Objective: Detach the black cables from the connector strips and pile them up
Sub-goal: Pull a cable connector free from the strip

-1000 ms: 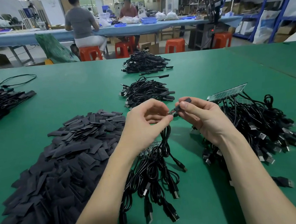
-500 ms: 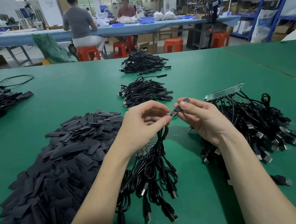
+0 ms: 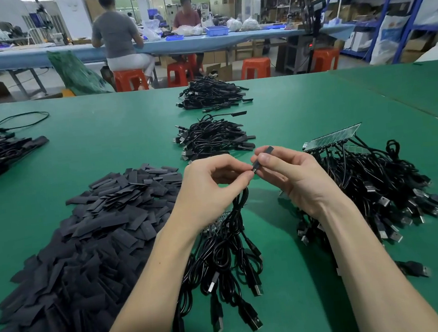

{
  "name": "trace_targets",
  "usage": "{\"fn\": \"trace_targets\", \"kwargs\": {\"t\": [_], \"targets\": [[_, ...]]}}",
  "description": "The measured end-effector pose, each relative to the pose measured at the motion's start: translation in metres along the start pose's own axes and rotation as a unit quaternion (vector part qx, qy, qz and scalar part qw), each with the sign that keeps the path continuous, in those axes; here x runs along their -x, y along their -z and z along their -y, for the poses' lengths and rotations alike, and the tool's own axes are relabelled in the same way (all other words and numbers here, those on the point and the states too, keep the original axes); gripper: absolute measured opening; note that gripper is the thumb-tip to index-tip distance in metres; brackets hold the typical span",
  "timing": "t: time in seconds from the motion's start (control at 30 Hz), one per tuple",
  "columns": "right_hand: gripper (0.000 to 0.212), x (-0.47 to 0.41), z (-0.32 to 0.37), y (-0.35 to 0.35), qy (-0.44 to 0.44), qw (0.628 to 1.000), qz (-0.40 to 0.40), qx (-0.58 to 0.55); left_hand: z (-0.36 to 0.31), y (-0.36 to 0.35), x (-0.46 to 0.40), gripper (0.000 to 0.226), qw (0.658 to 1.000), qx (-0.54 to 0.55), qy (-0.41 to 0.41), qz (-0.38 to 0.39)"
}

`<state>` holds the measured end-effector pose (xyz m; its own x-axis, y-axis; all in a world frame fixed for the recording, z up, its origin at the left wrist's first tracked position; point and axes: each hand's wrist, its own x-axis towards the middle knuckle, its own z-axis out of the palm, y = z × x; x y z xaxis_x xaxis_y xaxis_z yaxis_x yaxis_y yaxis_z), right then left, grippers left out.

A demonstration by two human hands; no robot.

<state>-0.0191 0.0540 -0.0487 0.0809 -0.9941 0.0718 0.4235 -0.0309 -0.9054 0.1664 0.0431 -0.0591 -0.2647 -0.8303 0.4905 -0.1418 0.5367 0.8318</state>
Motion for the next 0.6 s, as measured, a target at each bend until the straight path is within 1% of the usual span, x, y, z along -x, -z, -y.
{"fn": "trace_targets", "kwargs": {"t": [0.1,0.23,0.37,0.43,0.5,0.6], "targets": [[0.026,-0.0004,-0.002,-0.0028,0.008,1.0,0.005,0.004,-0.0011,0.0011,-0.0002,0.007,1.0,0.017,0.009,-0.01],[0.025,-0.0009,-0.0006,-0.004,0.009,1.0,0.002,-0.017,-0.005,-0.0002,-0.0002,0.011,0.999,0.039,0.021,-0.022],[0.025,-0.0012,-0.0029,-0.0027,0.005,0.999,-0.026,-0.037,-0.0047,-0.0017,0.0003,0.009,1.0,0.007,0.005,-0.007],[0.025,-0.0013,-0.0036,-0.0023,0.002,0.998,-0.035,-0.046,-0.0031,-0.0013,0.001,0.008,1.0,-0.002,0.013,-0.016],[0.025,-0.0014,-0.003,-0.0019,-0.001,0.998,-0.028,-0.048,-0.0025,-0.001,0.001,0.009,0.999,-0.005,0.021,-0.028],[0.022,-0.0005,-0.001,-0.0005,-0.004,1.0,-0.004,-0.021,-0.0019,-0.0012,0.0005,0.009,0.999,-0.005,0.024,-0.027]]}}
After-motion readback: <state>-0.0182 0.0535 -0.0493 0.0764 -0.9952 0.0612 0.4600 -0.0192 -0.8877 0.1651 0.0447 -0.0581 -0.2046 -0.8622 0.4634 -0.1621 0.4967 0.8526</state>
